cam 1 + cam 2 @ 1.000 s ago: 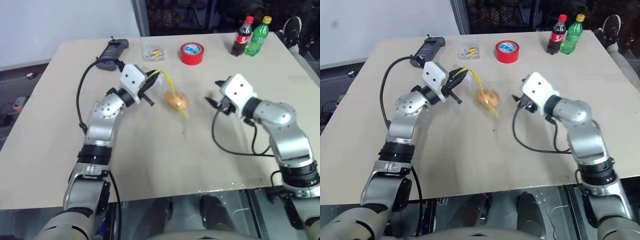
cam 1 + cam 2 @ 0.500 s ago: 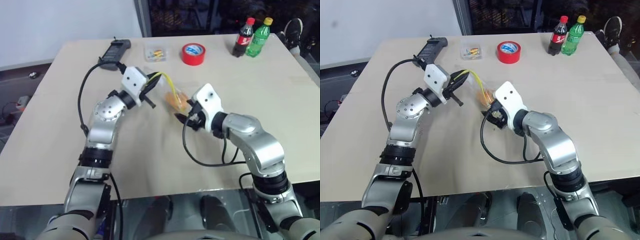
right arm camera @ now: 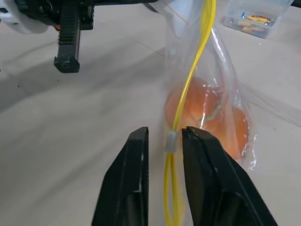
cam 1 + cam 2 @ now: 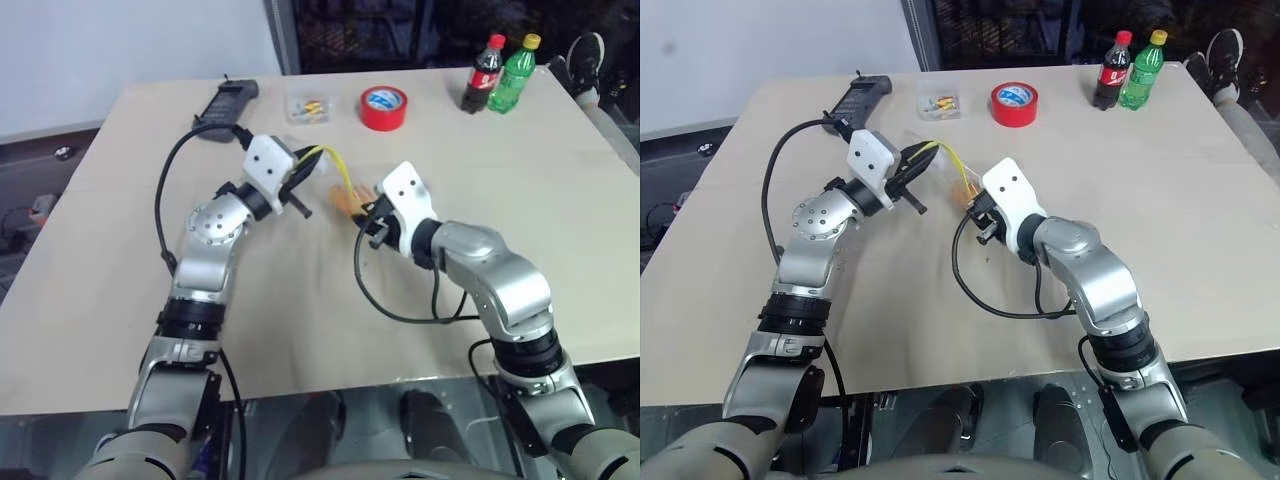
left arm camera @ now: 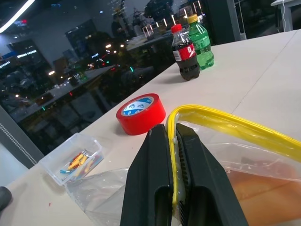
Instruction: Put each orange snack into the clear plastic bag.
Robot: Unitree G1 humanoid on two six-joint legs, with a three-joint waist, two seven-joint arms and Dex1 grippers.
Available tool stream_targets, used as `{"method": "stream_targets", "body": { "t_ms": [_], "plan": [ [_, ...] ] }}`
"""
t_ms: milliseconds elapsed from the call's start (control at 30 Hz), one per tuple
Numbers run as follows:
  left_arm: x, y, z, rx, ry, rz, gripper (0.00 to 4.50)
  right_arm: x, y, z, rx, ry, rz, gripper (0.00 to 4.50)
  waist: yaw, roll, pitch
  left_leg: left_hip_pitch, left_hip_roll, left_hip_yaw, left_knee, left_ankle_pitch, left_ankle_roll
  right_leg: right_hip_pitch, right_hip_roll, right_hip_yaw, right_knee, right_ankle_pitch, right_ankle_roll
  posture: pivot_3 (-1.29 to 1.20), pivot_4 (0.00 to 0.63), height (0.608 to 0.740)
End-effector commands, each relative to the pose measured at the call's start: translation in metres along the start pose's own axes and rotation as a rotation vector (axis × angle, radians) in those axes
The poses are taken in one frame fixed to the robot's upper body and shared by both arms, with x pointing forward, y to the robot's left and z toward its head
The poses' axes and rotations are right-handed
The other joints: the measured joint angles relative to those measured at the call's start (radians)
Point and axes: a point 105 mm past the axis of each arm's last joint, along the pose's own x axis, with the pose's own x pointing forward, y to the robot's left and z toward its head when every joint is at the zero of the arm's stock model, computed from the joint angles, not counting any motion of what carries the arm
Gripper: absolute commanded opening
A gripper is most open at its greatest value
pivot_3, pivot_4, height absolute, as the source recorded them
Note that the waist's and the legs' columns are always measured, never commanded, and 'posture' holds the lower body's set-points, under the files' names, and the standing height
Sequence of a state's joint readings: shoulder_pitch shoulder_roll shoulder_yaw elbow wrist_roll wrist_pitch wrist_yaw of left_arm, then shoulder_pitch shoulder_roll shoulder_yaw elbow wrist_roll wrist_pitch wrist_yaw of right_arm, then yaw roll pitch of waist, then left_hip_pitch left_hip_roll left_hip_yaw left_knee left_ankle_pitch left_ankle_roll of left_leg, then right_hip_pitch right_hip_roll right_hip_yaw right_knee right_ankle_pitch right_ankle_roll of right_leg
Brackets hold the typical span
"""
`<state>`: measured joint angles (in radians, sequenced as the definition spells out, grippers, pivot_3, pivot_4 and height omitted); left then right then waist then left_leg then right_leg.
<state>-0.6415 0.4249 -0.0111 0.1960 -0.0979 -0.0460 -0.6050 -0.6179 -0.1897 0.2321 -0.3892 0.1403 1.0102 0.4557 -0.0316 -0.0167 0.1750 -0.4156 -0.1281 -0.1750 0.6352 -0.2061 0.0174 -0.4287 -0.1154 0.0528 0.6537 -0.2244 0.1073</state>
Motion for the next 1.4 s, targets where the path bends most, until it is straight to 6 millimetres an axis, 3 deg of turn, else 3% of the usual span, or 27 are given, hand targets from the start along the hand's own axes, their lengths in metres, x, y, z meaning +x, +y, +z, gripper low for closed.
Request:
{"method": "stream_targets", "body": {
  "t_ms": [33, 367, 500, 867, 1167, 1300, 1400],
  "plan": [
    [0.0, 0.003, 0.017, 0.046, -0.049, 0.011, 0.0, 0.0, 0.004, 0.016, -0.033, -0.057, 0.017, 1.05, -0.004, 0.0, 0.0, 0.0, 0.0, 0.0, 0.0, 0.0, 0.0, 0.0, 0.0, 0.0, 0.0, 0.0, 0.0, 0.0, 0.15, 0.74],
    [0.0, 0.001, 0.018, 0.05, -0.055, 0.01, 0.0, 0.0, 0.004, 0.013, -0.05, -0.038, 0.02, 1.05, -0.01, 0.0, 0.0, 0.0, 0.0, 0.001, 0.0, 0.0, 0.0, -0.001, 0.0, 0.001, 0.002, 0.0, 0.0, 0.0, 0.15, 0.74],
    [0.0, 0.001, 0.019, 0.052, -0.057, 0.009, 0.0, 0.001, 0.004, 0.012, -0.049, -0.038, 0.02, 0.02, -0.01, 0.0, 0.0, 0.0, 0.0, 0.001, 0.001, 0.0, 0.0, -0.001, 0.0, 0.001, 0.002, 0.0, 0.0, 0.0, 0.15, 0.74],
    [0.0, 0.002, 0.019, 0.055, -0.058, 0.018, 0.0, 0.0, -0.001, 0.011, -0.081, -0.026, 0.009, 0.02, -0.01, 0.0, 0.0, 0.0, 0.0, 0.001, 0.001, 0.0, 0.0, -0.001, 0.0, 0.001, 0.002, 0.0, 0.0, 0.0, 0.15, 0.74],
    [-0.002, 0.008, 0.021, 0.033, -0.065, 0.043, 0.0, -0.024, -0.042, -0.022, -0.254, 0.123, -0.135, 0.02, -0.006, 0.0, 0.0, 0.0, -0.001, 0.001, 0.001, 0.0, 0.0, -0.001, -0.001, 0.001, 0.003, 0.0, 0.0, 0.0, 0.15, 0.74],
    [0.003, 0.009, 0.024, 0.018, -0.076, 0.042, 0.0, -0.031, -0.061, -0.017, -0.289, 0.117, -0.189, 0.02, -0.009, 0.0, 0.0, 0.0, -0.001, 0.002, 0.001, 0.0, 0.0, -0.001, -0.001, 0.001, 0.003, 0.0, 0.0, 0.0, 0.15, 0.74],
    [0.024, 0.012, 0.033, -0.005, -0.098, 0.034, 0.0, -0.042, -0.11, 0.0, -0.426, 0.122, -0.348, 0.02, -0.001, -0.001, 0.0, 0.0, -0.001, 0.002, 0.002, 0.0, 0.0, -0.001, -0.001, 0.001, 0.003, 0.0, 0.0, 0.0, 0.15, 0.74]
  ]
}}
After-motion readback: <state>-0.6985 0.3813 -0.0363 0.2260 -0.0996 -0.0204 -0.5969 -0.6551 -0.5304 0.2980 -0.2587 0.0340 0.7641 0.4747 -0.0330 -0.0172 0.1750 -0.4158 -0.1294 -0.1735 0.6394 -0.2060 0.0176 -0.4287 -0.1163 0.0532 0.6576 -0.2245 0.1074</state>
